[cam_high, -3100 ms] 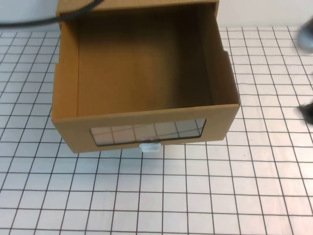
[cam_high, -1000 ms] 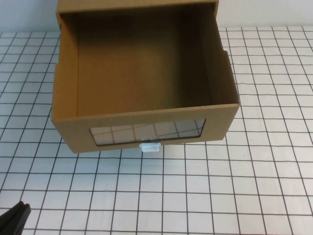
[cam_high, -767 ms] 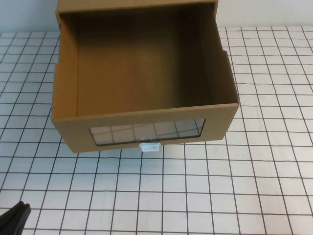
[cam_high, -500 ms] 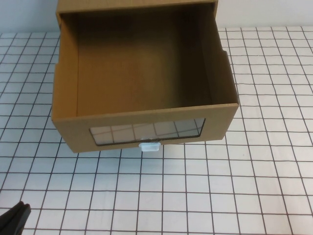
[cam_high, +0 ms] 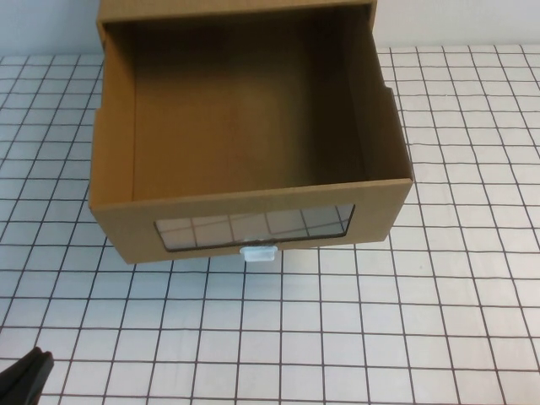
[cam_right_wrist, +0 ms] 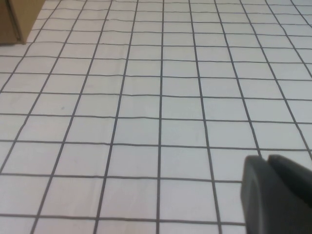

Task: Open the shoe box
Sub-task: 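Pull the top drawer of the cardboard box fully open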

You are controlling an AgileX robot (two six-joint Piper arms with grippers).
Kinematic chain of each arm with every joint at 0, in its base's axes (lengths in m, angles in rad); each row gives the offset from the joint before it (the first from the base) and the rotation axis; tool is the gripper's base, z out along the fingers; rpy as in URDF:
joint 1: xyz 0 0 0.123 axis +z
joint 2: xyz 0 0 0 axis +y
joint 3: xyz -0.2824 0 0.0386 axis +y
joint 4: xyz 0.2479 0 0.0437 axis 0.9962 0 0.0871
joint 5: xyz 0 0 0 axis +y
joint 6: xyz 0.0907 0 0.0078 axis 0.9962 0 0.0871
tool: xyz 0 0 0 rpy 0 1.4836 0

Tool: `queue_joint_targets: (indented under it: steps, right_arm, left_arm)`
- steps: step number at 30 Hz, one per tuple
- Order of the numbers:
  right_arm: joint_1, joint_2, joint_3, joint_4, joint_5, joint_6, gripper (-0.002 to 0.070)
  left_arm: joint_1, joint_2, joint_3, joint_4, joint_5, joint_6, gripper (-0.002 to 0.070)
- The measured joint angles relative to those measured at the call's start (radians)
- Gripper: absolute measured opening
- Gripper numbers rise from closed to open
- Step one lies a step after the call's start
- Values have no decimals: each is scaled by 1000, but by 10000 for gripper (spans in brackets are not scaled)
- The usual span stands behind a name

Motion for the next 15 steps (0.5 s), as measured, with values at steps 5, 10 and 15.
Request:
queue_joint_targets:
  steps: [5, 10, 15]
  right_arm:
    - [0, 0, 0, 0, 0, 0, -13]
    - [0, 0, 0, 0, 0, 0, -13]
    - [0, 0, 0, 0, 0, 0, -14]
  left_arm:
    - [0, 0, 0, 0, 0, 0, -2]
    - [0, 0, 0, 0, 0, 0, -2]
    - [0, 0, 0, 18, -13, 14, -2]
